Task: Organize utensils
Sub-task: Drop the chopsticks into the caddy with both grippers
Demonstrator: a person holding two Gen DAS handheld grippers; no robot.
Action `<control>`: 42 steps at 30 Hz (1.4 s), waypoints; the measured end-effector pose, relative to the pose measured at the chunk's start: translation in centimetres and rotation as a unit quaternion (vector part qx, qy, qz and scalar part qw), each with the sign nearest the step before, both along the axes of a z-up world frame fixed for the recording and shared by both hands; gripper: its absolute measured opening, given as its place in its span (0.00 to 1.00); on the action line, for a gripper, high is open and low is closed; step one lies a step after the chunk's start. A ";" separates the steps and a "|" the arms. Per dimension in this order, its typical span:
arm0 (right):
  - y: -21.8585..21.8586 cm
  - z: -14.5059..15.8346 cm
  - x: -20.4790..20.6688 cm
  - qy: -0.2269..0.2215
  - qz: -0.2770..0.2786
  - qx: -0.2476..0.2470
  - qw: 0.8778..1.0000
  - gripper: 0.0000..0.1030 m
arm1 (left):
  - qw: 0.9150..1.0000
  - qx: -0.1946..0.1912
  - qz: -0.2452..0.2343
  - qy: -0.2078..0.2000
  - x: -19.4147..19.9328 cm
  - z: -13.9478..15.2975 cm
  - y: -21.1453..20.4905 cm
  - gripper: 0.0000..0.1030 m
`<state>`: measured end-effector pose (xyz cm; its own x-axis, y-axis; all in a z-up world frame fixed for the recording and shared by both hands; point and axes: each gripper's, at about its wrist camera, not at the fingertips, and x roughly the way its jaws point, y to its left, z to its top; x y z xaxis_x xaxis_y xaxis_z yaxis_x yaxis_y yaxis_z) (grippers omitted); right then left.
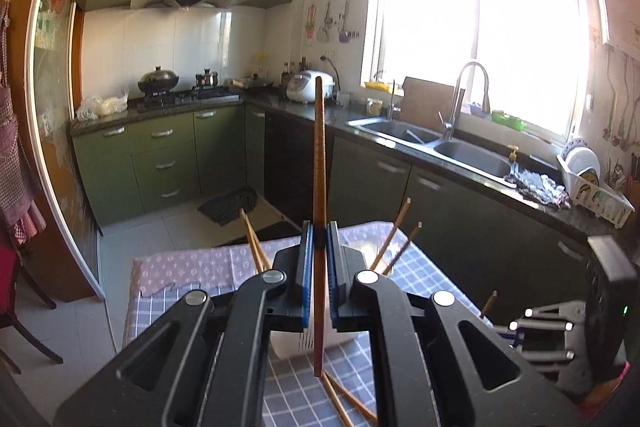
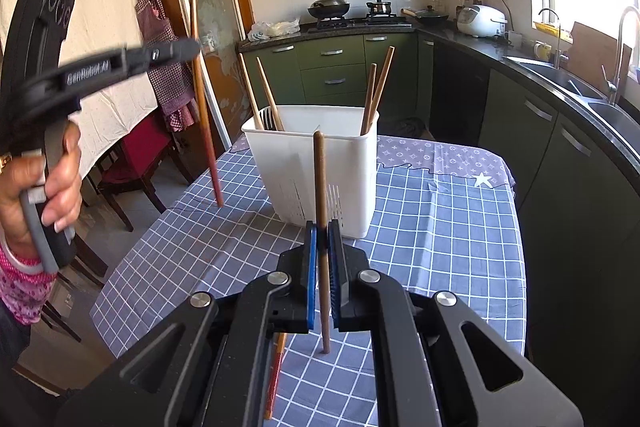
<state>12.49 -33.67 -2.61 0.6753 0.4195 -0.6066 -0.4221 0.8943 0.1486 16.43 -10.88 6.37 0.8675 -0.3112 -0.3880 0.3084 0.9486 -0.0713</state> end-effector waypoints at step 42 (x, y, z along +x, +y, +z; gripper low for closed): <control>1.9 13.6 10.1 -0.128 -0.045 0.083 0.987 0.06 | 0.989 0.059 0.044 0.129 -1.0 -8.5 3.2 0.33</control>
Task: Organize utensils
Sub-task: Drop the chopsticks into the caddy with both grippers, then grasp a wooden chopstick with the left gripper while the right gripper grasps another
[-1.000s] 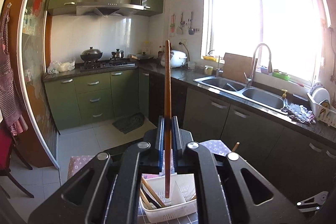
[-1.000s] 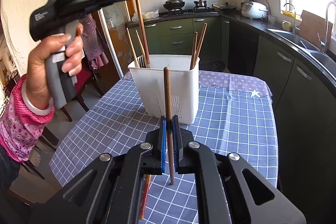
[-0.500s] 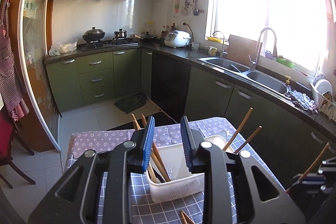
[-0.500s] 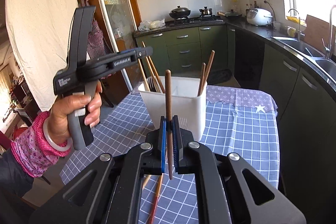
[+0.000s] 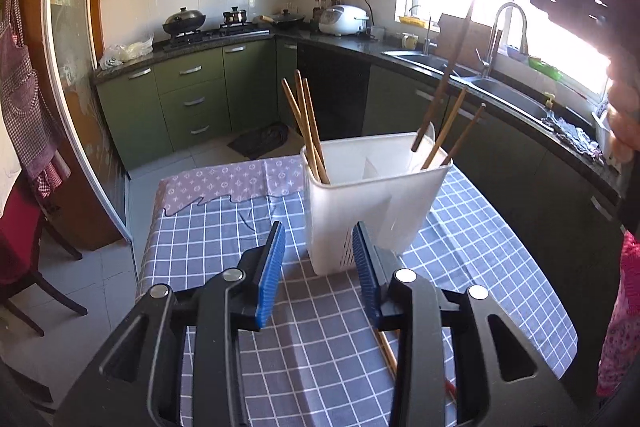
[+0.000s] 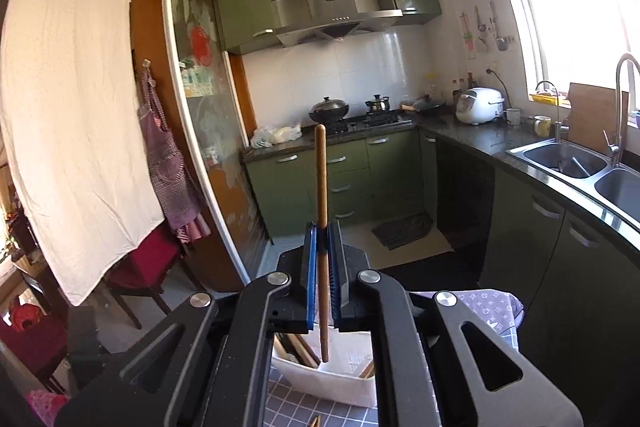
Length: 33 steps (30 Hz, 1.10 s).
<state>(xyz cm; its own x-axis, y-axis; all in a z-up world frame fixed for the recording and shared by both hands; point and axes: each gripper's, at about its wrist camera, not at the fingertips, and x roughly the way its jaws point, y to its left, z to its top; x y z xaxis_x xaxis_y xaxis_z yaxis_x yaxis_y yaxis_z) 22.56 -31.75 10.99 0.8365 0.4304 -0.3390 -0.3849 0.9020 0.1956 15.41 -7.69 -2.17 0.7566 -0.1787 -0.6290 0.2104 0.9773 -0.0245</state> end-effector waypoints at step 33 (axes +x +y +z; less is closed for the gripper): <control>-5.5 -18.7 -7.3 0.192 0.015 -0.070 0.979 0.15 | 0.962 0.046 0.002 0.268 3.3 -13.9 -7.1 0.34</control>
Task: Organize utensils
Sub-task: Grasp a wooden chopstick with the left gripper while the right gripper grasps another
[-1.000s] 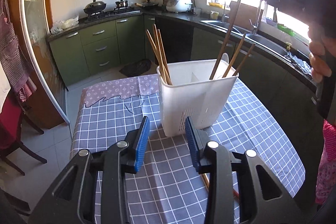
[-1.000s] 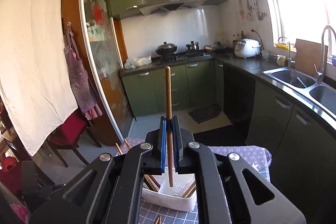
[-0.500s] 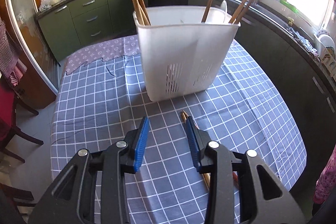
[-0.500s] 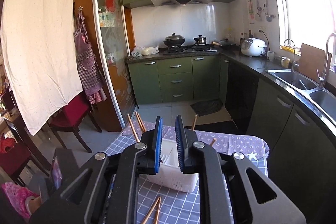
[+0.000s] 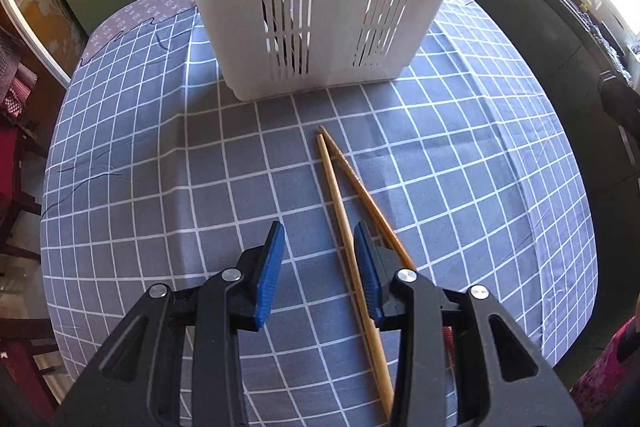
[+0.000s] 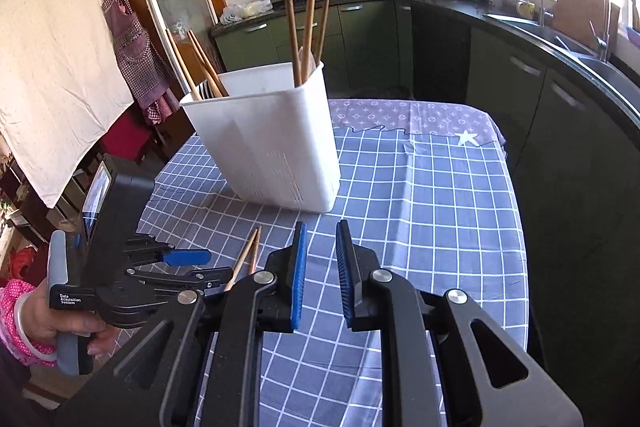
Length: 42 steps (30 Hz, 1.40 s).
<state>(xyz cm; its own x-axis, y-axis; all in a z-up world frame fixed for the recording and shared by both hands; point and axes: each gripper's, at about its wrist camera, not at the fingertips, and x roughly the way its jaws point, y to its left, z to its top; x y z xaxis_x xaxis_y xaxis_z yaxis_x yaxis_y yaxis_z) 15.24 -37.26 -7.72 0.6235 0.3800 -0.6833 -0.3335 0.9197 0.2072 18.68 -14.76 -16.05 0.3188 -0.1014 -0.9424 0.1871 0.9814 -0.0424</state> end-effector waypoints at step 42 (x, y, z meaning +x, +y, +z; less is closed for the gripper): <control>-1.6 -1.0 1.0 0.025 0.004 0.028 0.999 0.22 | 1.000 -0.006 -0.002 0.025 -1.0 0.3 -2.6 0.06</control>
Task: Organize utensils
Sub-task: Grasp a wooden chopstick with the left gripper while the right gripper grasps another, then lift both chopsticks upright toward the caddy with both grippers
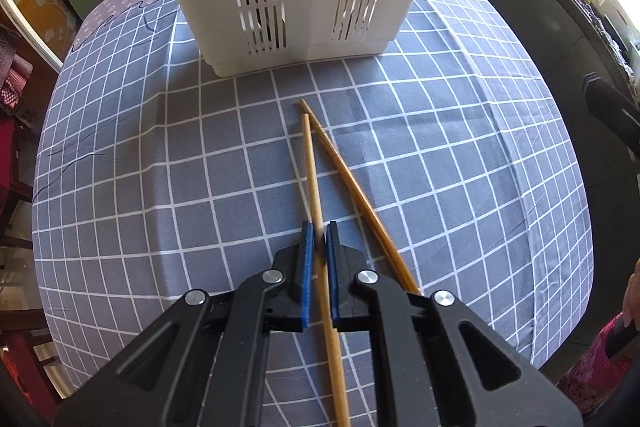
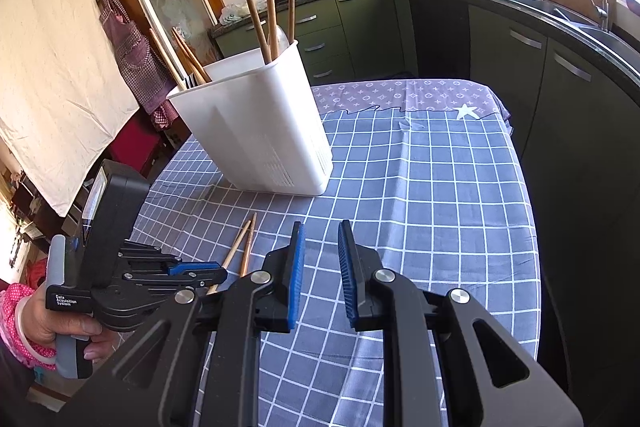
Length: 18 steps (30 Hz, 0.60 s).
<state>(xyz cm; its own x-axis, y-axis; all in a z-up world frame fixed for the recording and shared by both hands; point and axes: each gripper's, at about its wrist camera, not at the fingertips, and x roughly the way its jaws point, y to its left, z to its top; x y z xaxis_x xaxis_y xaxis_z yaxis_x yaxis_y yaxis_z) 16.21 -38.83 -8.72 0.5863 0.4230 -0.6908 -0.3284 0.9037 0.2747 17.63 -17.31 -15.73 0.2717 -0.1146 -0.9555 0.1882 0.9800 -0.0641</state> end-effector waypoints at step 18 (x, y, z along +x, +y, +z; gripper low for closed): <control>10.0 -5.1 3.5 0.091 0.103 -0.058 0.989 0.24 | 0.972 -0.031 0.030 -0.232 -4.7 10.8 7.4 0.06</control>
<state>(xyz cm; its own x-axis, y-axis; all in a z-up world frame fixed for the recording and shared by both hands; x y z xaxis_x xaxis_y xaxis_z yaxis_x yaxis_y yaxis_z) 19.66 -28.83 -13.81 0.3571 0.4312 -0.8286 -0.4628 0.8522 0.2440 12.95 -9.92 -4.94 0.6795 -0.1388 -0.7204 0.1542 0.9870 -0.0447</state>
